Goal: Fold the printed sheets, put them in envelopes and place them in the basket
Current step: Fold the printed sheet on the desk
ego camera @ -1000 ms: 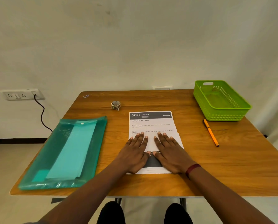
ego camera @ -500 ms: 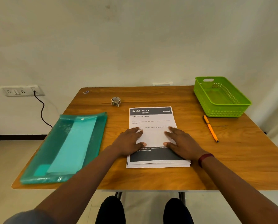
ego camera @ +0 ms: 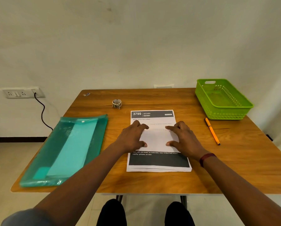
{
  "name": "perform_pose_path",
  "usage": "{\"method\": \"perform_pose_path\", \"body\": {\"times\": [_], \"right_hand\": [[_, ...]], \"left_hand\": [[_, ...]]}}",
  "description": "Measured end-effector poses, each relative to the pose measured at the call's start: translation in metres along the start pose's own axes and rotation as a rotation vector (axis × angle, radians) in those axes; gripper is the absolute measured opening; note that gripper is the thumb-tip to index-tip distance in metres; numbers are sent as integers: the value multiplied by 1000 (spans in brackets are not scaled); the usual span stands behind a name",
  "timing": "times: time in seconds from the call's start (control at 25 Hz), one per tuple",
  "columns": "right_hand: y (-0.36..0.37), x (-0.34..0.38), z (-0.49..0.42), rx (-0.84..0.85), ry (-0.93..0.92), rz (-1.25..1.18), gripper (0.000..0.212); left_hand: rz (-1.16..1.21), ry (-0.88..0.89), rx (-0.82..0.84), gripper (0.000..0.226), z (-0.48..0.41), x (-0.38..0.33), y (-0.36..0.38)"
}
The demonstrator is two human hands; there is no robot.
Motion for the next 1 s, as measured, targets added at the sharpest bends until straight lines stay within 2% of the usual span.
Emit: {"method": "perform_pose_path", "body": {"times": [0.12,0.28,0.4,0.6,0.76,0.92,1.0], "right_hand": [[-11,4,0,-118,22,-136,43],[-32,8,-2,-214,-20,-304,21],[-38,13,-3,-256,-63,-327,14],[-12,14,18,-193,-208,-170,13],[13,10,41,-111,-165,-107,26],[24,17,46,142,-105,31,70],[27,23,45,238,-115,140,80]], "left_hand": [[100,16,-60,50,4,-1,-13],[174,50,-90,26,9,-7,-38],[171,64,-157,17,13,-11,-47],[52,36,-121,18,31,-7,-20],[2,38,-27,24,47,-5,12],[-39,22,97,63,56,-3,33],[-127,45,135,71,60,-5,41]]}}
Point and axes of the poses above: each hand's wrist, its own z-axis away from the middle knuckle, its own y-axis out of the palm, x = y × z, the point moved 1 cm from there along -z, towards the middle knuckle, and after that the axes turned 7 degrees about -y, right-handed, at the moved point
